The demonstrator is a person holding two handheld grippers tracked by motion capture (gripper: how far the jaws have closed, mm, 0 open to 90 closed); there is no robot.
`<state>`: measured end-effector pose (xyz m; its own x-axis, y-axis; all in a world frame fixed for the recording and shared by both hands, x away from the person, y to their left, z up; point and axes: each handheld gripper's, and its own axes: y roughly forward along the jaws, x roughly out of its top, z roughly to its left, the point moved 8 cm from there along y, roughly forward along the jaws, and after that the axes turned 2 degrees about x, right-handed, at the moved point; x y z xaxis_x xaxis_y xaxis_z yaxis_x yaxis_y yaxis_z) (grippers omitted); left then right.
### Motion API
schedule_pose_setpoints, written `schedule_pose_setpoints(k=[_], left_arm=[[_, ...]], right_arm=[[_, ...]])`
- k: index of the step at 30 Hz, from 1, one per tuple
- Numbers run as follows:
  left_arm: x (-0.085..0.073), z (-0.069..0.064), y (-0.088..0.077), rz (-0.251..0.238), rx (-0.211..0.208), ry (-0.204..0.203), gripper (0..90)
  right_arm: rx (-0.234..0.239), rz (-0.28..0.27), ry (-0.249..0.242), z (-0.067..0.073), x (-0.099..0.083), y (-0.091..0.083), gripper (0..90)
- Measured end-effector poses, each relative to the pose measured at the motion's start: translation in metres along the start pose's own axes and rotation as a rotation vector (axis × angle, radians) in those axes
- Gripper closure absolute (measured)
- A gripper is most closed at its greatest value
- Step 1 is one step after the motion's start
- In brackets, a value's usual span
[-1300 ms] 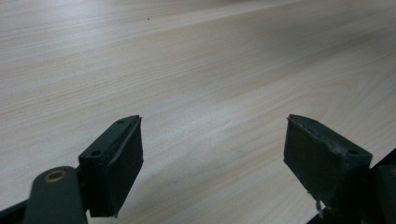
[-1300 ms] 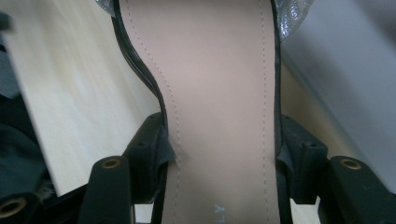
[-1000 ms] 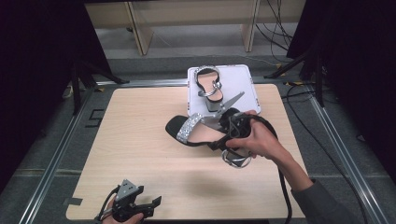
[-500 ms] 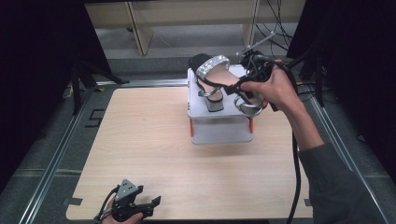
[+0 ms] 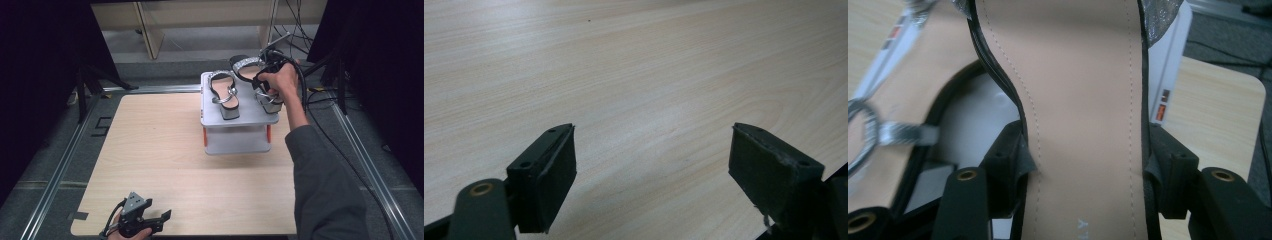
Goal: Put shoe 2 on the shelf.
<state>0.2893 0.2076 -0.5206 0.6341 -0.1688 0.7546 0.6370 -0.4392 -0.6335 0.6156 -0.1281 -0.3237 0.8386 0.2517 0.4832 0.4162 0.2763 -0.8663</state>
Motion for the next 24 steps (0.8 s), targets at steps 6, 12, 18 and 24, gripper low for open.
schedule_pose_setpoints(k=[6,12,18,24], left_arm=[[-0.001,0.001,0.000,0.009,0.000,0.023,18.8],[0.000,-0.003,0.000,-0.003,-0.013,0.006,18.9],[0.000,-0.004,0.000,-0.009,-0.019,0.010,18.9],[0.000,-0.004,0.000,-0.011,-0.022,0.013,18.9]], right_arm=[[-0.054,0.025,0.048,-0.009,0.004,0.017,42.4],[-0.112,0.063,0.093,-0.009,0.004,0.030,42.3],[-0.162,0.083,0.096,-0.009,0.004,0.036,42.2],[-0.153,0.109,0.132,0.000,0.003,0.040,41.4]])
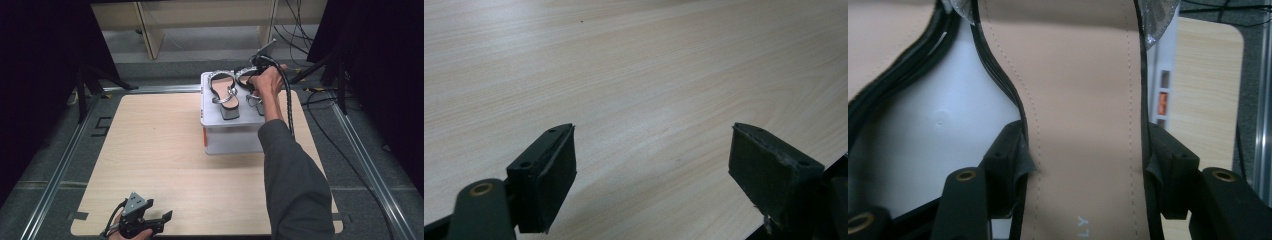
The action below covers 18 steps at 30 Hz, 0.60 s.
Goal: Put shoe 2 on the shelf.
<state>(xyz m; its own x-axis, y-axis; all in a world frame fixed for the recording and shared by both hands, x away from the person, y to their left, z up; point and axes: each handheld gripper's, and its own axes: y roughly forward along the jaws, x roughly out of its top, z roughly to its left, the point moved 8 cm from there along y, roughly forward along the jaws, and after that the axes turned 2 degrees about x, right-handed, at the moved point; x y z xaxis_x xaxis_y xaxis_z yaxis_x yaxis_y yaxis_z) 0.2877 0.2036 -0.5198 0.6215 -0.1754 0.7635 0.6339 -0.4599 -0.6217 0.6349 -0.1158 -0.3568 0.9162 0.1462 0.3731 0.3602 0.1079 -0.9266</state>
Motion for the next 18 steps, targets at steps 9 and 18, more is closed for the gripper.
schedule_pose_setpoints(k=[9,18], left_arm=[[-0.001,-0.001,0.001,0.010,0.001,0.003,18.9],[-0.002,-0.001,-0.001,0.016,0.004,0.000,18.8]], right_arm=[[0.144,0.012,0.084,0.018,-0.007,-0.004,24.4],[0.178,-0.066,0.180,0.015,-0.002,-0.017,28.6]])
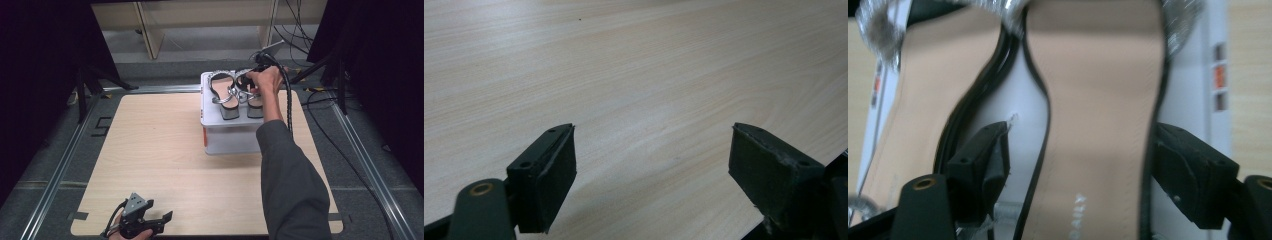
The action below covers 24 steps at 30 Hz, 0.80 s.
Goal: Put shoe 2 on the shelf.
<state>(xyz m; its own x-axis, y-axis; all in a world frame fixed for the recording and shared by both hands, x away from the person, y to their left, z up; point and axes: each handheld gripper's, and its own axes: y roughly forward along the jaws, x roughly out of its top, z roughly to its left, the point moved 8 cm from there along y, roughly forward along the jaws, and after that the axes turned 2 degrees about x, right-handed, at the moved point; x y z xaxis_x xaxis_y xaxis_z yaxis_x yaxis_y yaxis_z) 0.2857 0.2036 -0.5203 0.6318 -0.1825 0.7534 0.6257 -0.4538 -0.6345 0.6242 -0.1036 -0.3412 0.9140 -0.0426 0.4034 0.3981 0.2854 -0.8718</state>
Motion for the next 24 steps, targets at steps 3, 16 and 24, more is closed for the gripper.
schedule_pose_setpoints(k=[3,16,24], left_arm=[[0.001,0.000,0.001,-0.012,-0.008,0.007,18.9],[0.000,0.001,0.000,0.001,0.006,0.009,18.8],[0.000,0.002,0.001,-0.008,0.005,-0.002,18.9]], right_arm=[[0.029,-0.046,-0.008,0.003,0.007,-0.008,26.3],[0.138,-0.150,-0.107,-0.009,0.022,-0.057,26.4],[0.033,-0.128,-0.163,-0.062,0.003,-0.068,27.5]])
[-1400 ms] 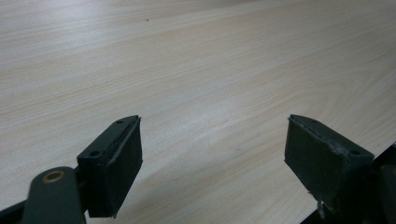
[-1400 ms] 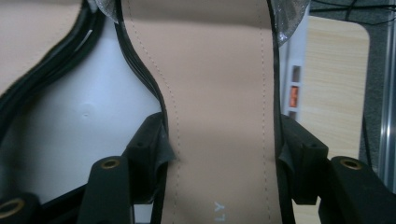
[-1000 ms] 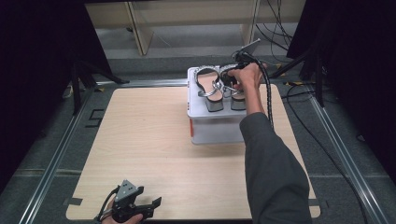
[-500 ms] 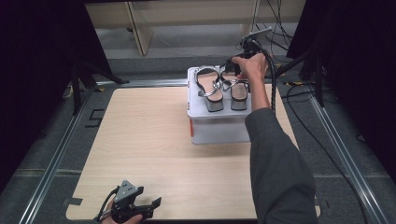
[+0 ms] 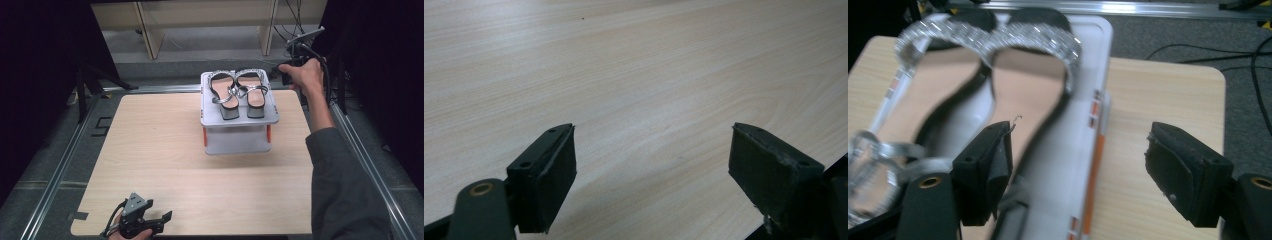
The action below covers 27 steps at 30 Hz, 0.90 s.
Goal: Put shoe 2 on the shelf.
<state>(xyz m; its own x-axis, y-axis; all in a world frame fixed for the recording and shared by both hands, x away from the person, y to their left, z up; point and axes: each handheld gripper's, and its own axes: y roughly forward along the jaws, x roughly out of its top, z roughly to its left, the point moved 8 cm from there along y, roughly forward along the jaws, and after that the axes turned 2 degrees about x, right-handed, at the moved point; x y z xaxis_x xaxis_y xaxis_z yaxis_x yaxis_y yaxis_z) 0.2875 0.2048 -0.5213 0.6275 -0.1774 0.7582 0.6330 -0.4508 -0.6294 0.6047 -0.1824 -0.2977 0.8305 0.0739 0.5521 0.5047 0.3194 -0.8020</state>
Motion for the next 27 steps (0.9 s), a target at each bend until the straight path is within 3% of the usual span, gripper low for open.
schedule_pose_setpoints(k=[3,6,8,9,12,14,18,21,22,25,27], left_arm=[[0.000,0.000,0.000,-0.001,-0.001,0.001,18.9],[0.000,0.001,0.000,0.006,0.004,-0.006,18.8],[0.000,0.001,0.000,0.007,0.005,-0.011,18.9],[0.000,0.001,0.000,0.006,0.004,-0.013,18.9],[0.000,0.001,0.000,0.006,0.002,-0.012,18.9],[0.000,0.001,0.000,0.006,0.004,-0.009,18.9],[0.000,0.001,0.000,-0.001,0.000,-0.008,18.9],[0.000,0.001,0.000,-0.001,0.002,-0.006,18.8],[0.000,0.001,0.000,-0.001,0.002,-0.005,18.9],[0.001,0.002,-0.001,0.002,0.004,0.001,18.9],[0.001,0.002,-0.001,0.002,0.004,-0.004,18.9]], right_arm=[[-0.017,0.019,-0.026,-0.012,-0.012,0.005,27.6],[-0.003,0.051,-0.067,-0.017,-0.025,0.016,27.6],[0.003,0.067,-0.065,-0.013,-0.032,0.022,27.6],[0.010,0.069,-0.103,-0.013,-0.033,0.025,27.6],[0.012,0.093,-0.130,-0.005,-0.039,0.032,30.2],[-0.010,0.103,-0.135,-0.002,-0.041,0.034,30.6],[0.000,0.118,-0.142,0.004,-0.044,0.037,33.2],[0.010,0.113,-0.152,0.011,-0.046,0.036,33.1],[-0.007,0.097,-0.187,0.008,-0.044,0.038,32.1],[0.007,0.100,-0.163,0.008,-0.046,0.036,27.3],[0.014,0.075,-0.178,0.004,-0.048,0.034,26.1]])
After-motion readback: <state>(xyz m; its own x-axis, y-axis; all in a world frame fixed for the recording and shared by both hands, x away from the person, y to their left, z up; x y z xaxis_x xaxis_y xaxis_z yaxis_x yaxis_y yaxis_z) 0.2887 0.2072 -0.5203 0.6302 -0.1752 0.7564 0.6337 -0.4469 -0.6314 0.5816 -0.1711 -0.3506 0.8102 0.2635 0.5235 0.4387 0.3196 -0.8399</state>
